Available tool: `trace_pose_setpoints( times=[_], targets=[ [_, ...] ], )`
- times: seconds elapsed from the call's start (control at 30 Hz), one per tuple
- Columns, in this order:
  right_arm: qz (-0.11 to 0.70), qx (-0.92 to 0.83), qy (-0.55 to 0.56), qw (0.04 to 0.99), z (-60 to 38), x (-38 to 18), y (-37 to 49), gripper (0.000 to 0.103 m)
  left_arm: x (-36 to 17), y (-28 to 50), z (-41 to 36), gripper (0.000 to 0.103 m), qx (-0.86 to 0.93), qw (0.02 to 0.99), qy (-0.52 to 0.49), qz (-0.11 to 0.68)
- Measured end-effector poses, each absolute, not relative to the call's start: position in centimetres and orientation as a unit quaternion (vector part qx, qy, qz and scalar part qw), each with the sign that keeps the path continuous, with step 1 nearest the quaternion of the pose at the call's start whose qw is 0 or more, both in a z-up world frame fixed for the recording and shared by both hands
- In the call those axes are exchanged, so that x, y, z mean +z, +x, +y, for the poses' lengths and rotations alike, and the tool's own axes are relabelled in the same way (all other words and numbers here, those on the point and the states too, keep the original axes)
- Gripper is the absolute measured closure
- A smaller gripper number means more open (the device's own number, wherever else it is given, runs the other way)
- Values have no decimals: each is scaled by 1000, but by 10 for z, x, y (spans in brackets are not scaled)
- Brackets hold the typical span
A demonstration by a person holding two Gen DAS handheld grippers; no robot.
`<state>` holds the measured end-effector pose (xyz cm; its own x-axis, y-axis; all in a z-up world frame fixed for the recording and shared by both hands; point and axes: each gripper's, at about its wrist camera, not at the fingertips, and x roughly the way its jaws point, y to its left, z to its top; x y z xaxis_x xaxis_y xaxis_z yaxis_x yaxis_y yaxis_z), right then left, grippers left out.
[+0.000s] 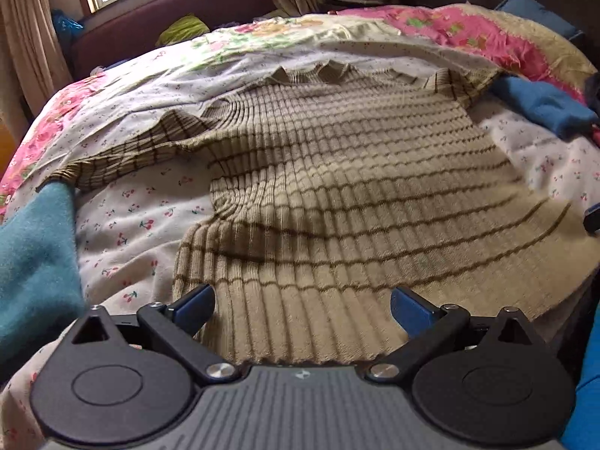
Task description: Fold small clothes
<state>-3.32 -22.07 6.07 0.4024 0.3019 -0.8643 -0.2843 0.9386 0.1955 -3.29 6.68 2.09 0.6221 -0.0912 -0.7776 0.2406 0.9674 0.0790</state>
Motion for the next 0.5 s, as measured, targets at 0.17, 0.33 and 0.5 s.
trace_pose_setpoints(
  times=[0.17, 0.33, 0.5],
  targets=[
    [497, 170, -19, 851, -224, 74, -38, 79, 36, -33, 58, 0, -89, 906, 75, 407],
    [472, 206, 10, 857, -205, 74, -32, 77, 41, -29, 48, 0, -85, 915, 63, 390],
    [445, 256, 33, 858, -172, 74, -19, 77, 45, -23, 34, 0, -57, 919, 68, 384]
  ],
)
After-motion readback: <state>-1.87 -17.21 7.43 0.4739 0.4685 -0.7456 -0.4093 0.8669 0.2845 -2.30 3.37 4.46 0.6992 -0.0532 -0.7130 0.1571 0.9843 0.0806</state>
